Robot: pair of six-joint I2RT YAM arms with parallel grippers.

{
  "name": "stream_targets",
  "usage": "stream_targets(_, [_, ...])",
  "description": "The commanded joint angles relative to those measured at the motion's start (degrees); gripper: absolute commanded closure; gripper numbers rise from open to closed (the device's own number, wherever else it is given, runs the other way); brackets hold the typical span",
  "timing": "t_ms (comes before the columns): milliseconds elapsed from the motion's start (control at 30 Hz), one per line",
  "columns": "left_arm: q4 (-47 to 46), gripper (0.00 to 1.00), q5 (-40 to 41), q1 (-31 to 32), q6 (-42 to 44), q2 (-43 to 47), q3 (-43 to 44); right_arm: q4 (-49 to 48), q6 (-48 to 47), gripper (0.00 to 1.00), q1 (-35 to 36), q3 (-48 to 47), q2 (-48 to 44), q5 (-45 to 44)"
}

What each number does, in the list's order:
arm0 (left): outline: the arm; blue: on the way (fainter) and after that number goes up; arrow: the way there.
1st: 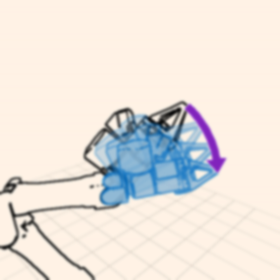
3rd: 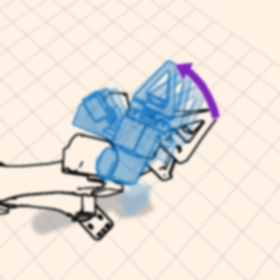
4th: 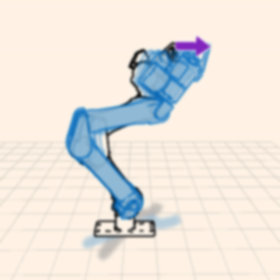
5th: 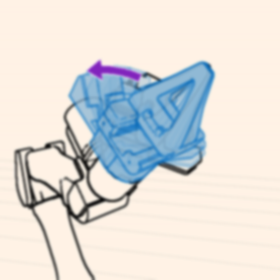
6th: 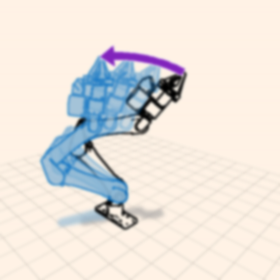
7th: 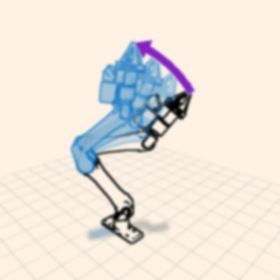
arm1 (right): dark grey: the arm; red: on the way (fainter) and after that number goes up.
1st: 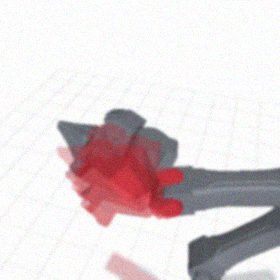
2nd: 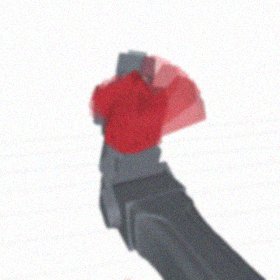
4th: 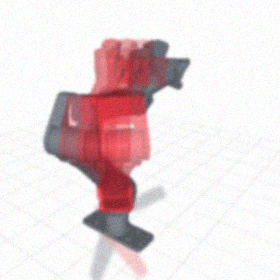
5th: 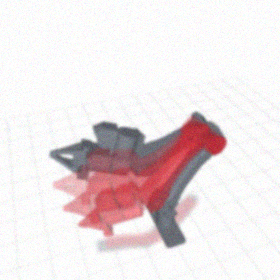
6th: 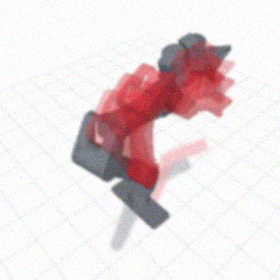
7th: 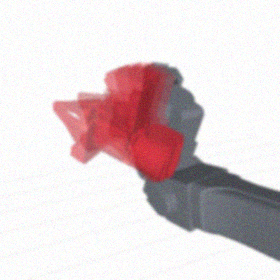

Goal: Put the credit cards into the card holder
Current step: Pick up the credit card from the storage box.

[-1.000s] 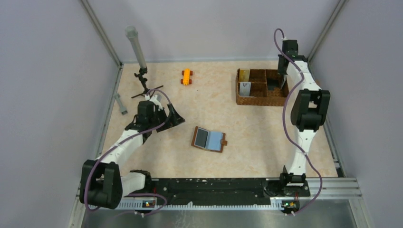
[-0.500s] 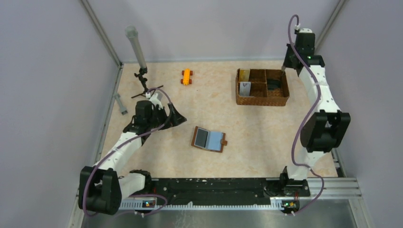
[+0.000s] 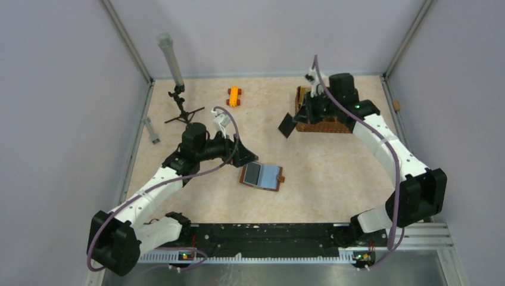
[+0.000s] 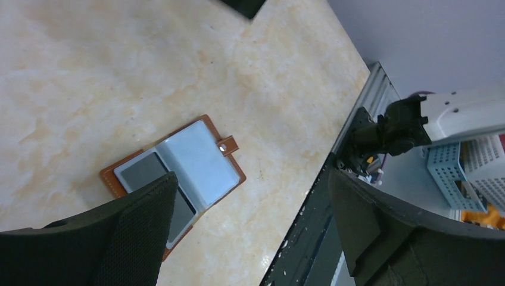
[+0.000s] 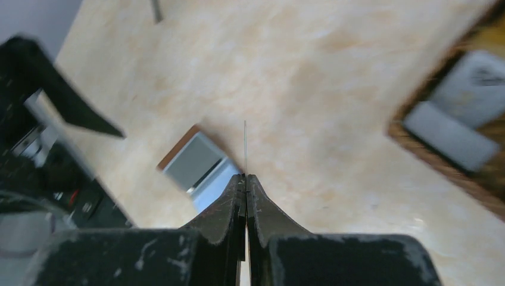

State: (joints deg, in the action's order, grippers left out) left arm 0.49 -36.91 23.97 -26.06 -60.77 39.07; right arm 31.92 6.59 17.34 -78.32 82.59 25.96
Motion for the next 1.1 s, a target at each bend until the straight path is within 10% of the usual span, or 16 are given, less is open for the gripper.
stream_targets(0, [-4.1, 0.01, -5.6, 1.9, 1.5, 1.2, 1.8, -4.2, -0.6, 1.0, 5.3, 5.1, -3.0, 18.7])
stream_targets(433, [-7.6, 0.08, -11.8, 3.6, -2.1, 2.2, -1.9, -13.3, 1.5, 1.0, 12.7, 11.8, -3.7, 36.4])
stream_targets(733, [-20.2, 0.86, -15.2, 5.9, -11.0, -1.0, -5.5, -11.3, 1.2, 1.0, 14.1, 11.9, -2.3, 32.4])
stream_targets(933, [-15.0, 1.0, -4.2, 6.1, -11.2, -1.8, -7.6, -12.4, 7.6, 0.46, 14.1, 16.2, -2.2, 17.7])
stream_targets(1067, [-10.1, 1.0, 1.7, 6.0, -12.8, -6.5, -7.6, -16.4, 14.9, 0.37, 14.1, 22.7, -3.6, 7.4])
